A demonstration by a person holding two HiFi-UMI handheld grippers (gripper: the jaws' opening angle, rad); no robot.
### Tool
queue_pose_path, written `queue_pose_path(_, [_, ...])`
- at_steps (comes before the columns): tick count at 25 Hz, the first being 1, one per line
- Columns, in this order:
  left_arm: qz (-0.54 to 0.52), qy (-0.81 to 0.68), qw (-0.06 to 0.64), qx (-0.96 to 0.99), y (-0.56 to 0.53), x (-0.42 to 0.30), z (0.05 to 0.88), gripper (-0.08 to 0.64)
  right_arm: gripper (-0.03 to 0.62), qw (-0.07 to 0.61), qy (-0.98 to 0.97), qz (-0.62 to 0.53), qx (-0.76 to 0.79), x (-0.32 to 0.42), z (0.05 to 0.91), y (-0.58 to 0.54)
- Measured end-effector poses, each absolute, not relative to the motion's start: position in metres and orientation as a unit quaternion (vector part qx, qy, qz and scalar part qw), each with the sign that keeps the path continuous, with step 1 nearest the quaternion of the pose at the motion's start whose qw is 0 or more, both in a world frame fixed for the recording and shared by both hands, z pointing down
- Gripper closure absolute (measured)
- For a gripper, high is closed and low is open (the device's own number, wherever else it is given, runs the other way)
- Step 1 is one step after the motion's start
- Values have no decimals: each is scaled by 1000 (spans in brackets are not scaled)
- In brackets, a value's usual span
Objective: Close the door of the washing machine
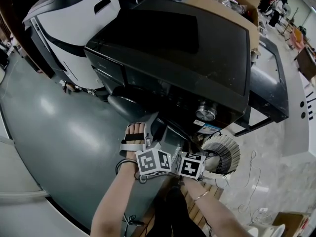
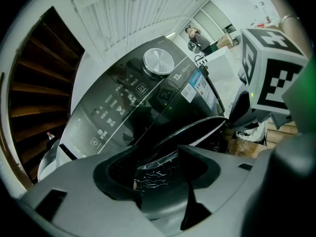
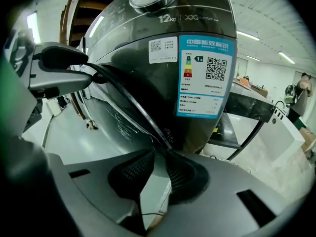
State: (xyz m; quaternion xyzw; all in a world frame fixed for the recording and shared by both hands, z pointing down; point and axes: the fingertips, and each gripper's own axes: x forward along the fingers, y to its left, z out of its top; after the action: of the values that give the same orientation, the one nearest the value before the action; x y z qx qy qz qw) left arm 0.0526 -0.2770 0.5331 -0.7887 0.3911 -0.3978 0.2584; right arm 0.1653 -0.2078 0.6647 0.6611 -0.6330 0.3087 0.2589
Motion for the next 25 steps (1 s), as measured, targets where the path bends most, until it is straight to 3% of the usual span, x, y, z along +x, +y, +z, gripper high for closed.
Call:
queue_pose_path(15, [-408, 414, 237, -779, -259, 44, 535, 284, 505, 252, -660, 294, 644, 160, 647, -199])
queue_pose_path(25, [-380, 477, 150, -778, -216, 8, 522, 329, 517, 239, -691, 286, 619, 136, 612, -169])
